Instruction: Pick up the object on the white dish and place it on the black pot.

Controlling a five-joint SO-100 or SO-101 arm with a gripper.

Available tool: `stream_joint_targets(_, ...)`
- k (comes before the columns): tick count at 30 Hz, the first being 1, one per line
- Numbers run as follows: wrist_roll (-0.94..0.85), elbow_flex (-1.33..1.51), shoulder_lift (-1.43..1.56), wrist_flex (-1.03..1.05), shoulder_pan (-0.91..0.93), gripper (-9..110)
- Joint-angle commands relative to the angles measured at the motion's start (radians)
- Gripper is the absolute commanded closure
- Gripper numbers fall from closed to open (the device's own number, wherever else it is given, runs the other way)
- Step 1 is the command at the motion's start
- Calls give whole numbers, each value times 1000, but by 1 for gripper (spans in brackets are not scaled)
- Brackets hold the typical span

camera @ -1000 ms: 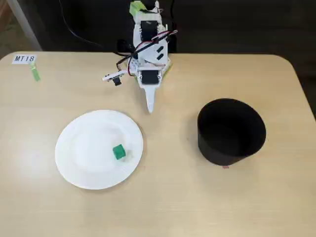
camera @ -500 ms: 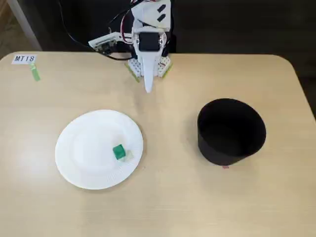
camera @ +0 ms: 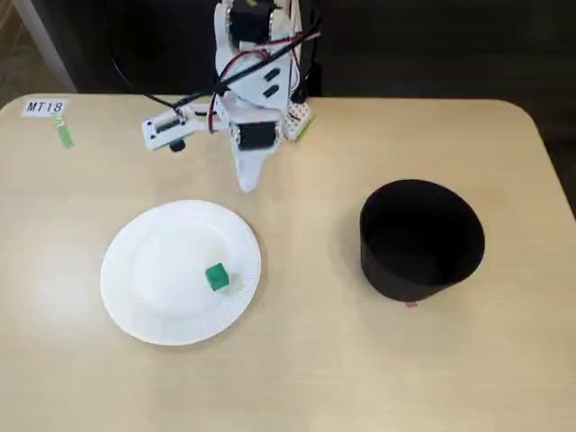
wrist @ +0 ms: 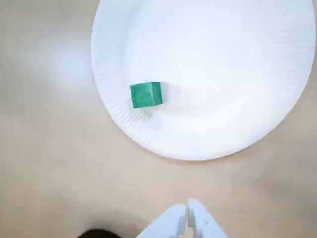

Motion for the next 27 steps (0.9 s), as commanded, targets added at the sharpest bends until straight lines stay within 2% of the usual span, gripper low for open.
stream_joint_targets(1, -63, -54, -51, -57, 46, 102)
stream_joint_targets(7, -155, -63, -160, -170, 72, 102)
stream_joint_targets(14, -235, -163, -310, -173, 78, 102)
stream_joint_targets(21, -227, -288, -439, -207, 81, 101)
stream_joint_targets(24, -233, -298, -459, -216, 89, 89)
stream_joint_targets(27, -219, -310, -476, -222, 98, 83)
